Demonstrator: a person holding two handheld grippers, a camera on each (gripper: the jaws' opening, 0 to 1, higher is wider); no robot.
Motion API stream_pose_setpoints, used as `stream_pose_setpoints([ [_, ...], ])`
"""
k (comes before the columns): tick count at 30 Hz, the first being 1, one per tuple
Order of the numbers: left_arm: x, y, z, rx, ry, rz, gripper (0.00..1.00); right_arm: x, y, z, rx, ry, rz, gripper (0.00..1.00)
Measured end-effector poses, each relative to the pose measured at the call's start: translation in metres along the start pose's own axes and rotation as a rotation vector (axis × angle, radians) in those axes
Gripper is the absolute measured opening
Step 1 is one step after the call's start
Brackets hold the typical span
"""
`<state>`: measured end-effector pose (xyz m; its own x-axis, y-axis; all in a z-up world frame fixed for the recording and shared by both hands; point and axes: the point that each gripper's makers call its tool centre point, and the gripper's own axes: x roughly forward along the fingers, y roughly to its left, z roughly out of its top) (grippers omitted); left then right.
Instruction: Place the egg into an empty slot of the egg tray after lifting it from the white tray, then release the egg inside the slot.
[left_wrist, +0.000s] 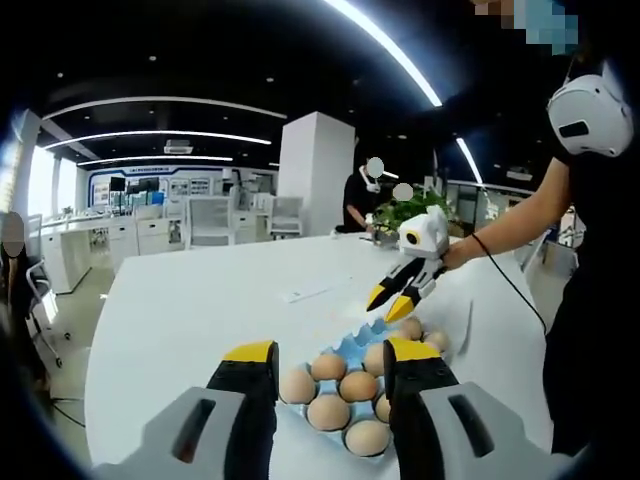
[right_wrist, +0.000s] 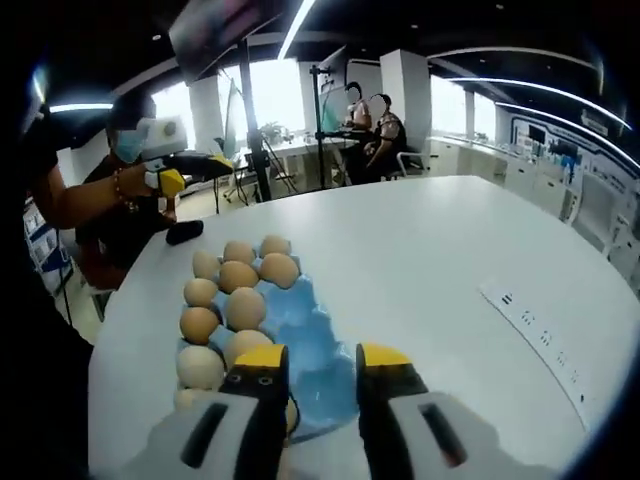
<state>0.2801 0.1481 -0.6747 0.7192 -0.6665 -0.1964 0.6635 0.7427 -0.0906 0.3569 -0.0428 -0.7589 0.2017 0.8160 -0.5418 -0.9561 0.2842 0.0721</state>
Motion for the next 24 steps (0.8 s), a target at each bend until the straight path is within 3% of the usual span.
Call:
stream_pose_setpoints([
  [19,0.003,-0.004,0.002,0.006,-0.001,-0.007,0.43,-0.083,-0.04,-0.062,0.084,0.064,-0.192,0.26],
  [24,0.004,-0.005,0.004,0.004,-0.005,-0.014,0.42,-0.102,-0.052,-0.071,0.098,0.075,-0.245,0.26],
])
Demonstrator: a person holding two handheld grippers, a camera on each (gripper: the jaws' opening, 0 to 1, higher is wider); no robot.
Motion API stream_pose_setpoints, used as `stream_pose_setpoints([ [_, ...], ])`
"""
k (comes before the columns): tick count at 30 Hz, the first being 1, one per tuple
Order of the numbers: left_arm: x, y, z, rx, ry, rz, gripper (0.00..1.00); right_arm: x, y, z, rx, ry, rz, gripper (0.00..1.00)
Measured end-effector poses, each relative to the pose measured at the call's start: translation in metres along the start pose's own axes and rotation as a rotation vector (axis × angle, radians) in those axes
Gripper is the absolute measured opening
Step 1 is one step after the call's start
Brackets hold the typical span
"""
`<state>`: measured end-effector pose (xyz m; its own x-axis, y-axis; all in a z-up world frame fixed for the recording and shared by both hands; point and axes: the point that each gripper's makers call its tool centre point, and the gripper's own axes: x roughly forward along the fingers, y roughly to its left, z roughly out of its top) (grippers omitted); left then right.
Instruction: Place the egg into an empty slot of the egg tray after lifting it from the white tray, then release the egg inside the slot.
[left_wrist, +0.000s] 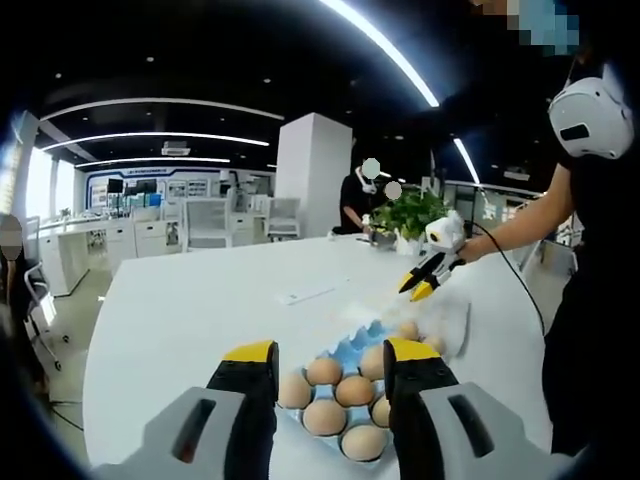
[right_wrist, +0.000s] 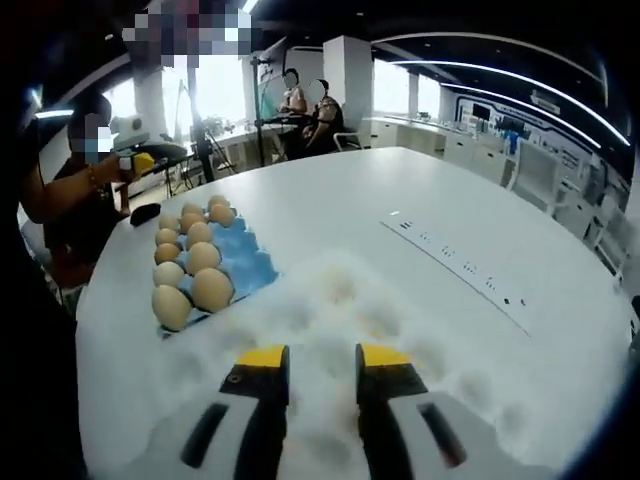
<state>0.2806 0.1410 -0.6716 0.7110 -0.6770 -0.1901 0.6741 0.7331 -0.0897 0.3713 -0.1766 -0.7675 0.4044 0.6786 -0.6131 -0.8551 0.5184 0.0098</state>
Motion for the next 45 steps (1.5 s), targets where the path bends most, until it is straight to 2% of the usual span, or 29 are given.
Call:
stream_pose_setpoints([
  [6,-0.001,0.001,0.001,0.005,0.0,0.003,0.42,-0.012,-0.018,-0.01,0.016,0.012,-0.051,0.26],
  [12,-0.001,0.001,0.001,0.004,0.001,0.0,0.42,-0.017,-0.028,-0.028,0.01,0.072,-0.072,0.26],
  [15,-0.001,0.002,0.001,0.005,0.001,0.003,0.42,-0.017,-0.028,-0.029,-0.018,0.077,-0.071,0.26],
  [17,-0.001,0.001,0.001,0.005,0.002,0.0,0.42,-0.013,-0.025,-0.031,-0.089,0.11,-0.066,0.26],
  [19,-0.002,0.001,0.001,0.008,0.001,0.0,0.42,-0.013,-0.025,-0.03,-0.084,0.126,-0.064,0.26],
  [22,-0.003,0.003,0.001,0.004,0.004,0.005,0.41,-0.014,-0.024,-0.032,-0.132,0.12,-0.046,0.26],
  [27,-0.004,0.004,0.002,0.006,0.002,0.012,0.41,-0.013,-0.023,-0.032,-0.138,0.125,-0.039,0.26],
  [29,-0.005,0.005,0.002,0.007,0.002,0.015,0.41,-0.014,-0.025,-0.032,-0.076,0.12,-0.047,0.25],
  [35,-0.004,0.005,0.003,0.008,-0.001,0.013,0.41,-0.015,-0.023,-0.03,-0.054,0.121,-0.058,0.24],
  [41,-0.005,0.006,0.001,0.006,0.004,0.014,0.4,-0.025,-0.022,-0.014,-0.024,0.078,-0.065,0.24],
  [45,-0.005,0.006,0.0,0.007,0.007,0.014,0.4,-0.03,-0.025,-0.006,-0.033,0.065,-0.077,0.24],
])
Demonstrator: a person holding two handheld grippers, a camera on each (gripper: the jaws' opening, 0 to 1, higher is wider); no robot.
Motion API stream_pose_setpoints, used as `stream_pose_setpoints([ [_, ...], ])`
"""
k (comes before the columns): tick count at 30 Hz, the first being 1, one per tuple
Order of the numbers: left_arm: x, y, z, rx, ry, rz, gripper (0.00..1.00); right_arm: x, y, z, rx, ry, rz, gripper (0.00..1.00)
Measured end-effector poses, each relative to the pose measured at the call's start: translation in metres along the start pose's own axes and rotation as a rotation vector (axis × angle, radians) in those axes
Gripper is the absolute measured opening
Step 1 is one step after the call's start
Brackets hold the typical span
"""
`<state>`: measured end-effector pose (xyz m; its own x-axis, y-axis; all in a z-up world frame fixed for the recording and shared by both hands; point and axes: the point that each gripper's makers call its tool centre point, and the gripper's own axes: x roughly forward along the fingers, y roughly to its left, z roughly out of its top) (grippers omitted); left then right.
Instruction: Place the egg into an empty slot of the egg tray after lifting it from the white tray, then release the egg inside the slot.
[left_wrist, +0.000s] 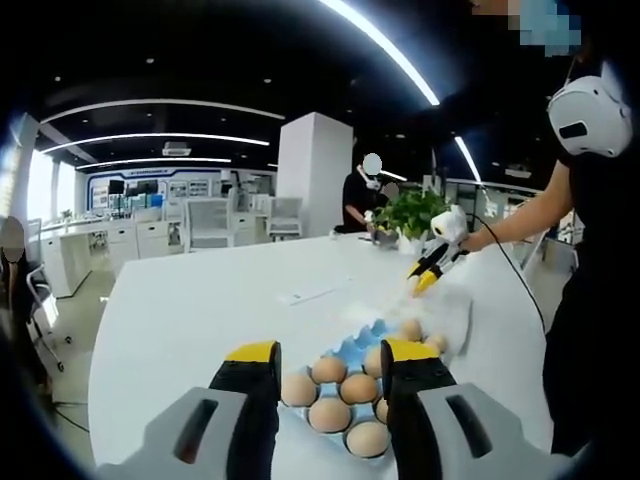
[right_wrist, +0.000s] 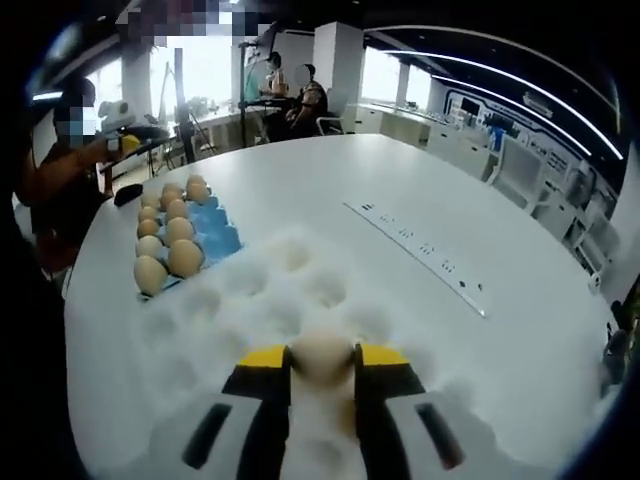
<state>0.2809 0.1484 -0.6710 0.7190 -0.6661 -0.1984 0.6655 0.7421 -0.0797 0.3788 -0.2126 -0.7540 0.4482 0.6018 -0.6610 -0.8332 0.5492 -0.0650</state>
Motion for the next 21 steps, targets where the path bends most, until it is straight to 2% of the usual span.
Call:
stream_pose_setpoints([
  [9,0.002,-0.002,0.0,0.005,-0.002,-0.004,0.42,-0.001,0.008,0.022,-0.037,-0.031,0.02,0.24],
  [13,0.002,0.0,0.002,0.012,-0.013,-0.001,0.43,0.004,0.016,0.036,-0.055,-0.06,0.036,0.24],
  [21,0.001,-0.001,0.0,0.006,-0.007,-0.002,0.43,0.017,0.032,0.053,-0.104,-0.078,0.08,0.24],
])
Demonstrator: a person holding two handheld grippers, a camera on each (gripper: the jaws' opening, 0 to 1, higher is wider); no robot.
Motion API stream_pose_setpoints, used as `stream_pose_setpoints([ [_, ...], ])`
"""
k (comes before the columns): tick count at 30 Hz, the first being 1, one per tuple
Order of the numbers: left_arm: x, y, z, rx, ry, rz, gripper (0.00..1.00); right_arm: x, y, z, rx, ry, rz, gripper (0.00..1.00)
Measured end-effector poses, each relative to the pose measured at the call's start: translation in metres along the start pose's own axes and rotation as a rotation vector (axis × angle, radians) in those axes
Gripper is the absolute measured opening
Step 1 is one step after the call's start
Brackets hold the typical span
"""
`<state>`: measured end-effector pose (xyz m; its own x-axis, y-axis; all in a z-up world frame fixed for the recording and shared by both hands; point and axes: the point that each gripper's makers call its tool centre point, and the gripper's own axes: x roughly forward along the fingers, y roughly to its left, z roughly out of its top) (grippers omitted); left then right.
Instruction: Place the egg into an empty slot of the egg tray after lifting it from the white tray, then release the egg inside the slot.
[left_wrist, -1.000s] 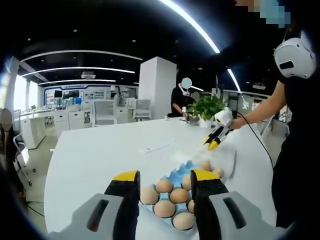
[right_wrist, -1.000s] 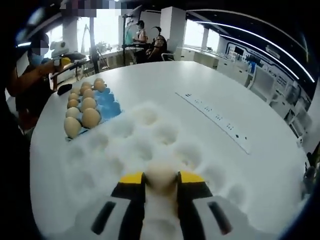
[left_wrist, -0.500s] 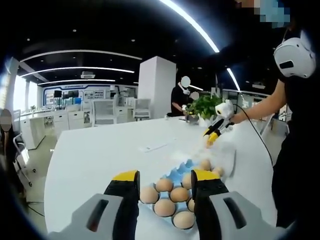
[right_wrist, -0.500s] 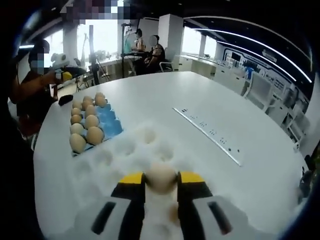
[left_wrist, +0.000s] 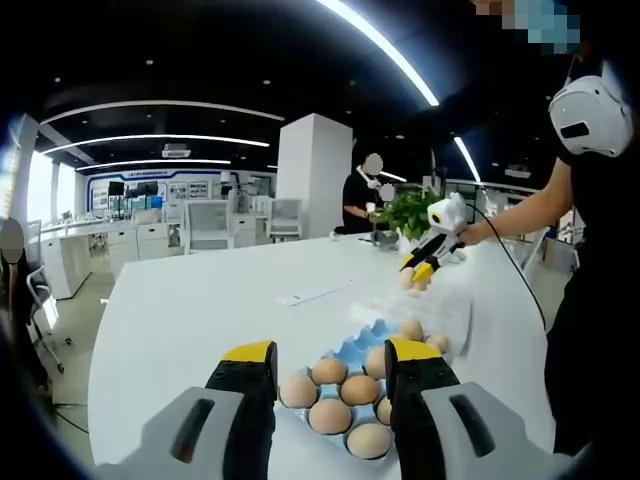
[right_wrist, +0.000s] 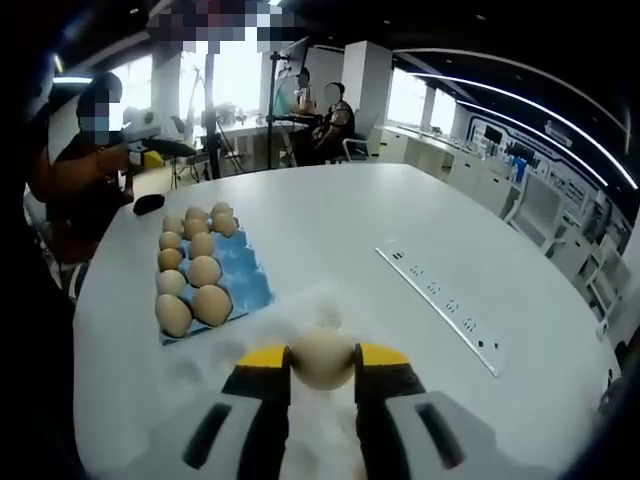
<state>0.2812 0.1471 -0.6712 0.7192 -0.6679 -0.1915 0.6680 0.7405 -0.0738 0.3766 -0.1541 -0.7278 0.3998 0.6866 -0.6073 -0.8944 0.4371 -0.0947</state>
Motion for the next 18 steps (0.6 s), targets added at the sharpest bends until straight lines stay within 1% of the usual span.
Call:
stream_pose_setpoints([
  [8,-0.002,0.0,-0.001,-0.006,0.001,0.004,0.43,0.011,0.012,0.009,-0.022,-0.009,0.04,0.24],
  [11,-0.002,-0.001,-0.001,-0.009,0.002,-0.002,0.41,0.015,0.016,0.012,-0.031,-0.011,0.055,0.24],
  [12,-0.002,-0.001,-0.001,-0.006,0.003,0.002,0.42,0.017,0.018,0.013,-0.038,-0.011,0.058,0.24],
  [13,-0.002,0.0,-0.001,-0.002,0.0,0.007,0.45,0.019,0.019,0.014,-0.04,-0.011,0.062,0.24],
  [14,-0.002,0.002,0.001,0.006,-0.009,0.014,0.46,0.02,0.021,0.016,-0.04,-0.015,0.067,0.24],
  [18,-0.002,0.002,0.002,0.004,-0.012,0.013,0.46,0.028,0.024,0.022,-0.044,-0.024,0.082,0.24],
])
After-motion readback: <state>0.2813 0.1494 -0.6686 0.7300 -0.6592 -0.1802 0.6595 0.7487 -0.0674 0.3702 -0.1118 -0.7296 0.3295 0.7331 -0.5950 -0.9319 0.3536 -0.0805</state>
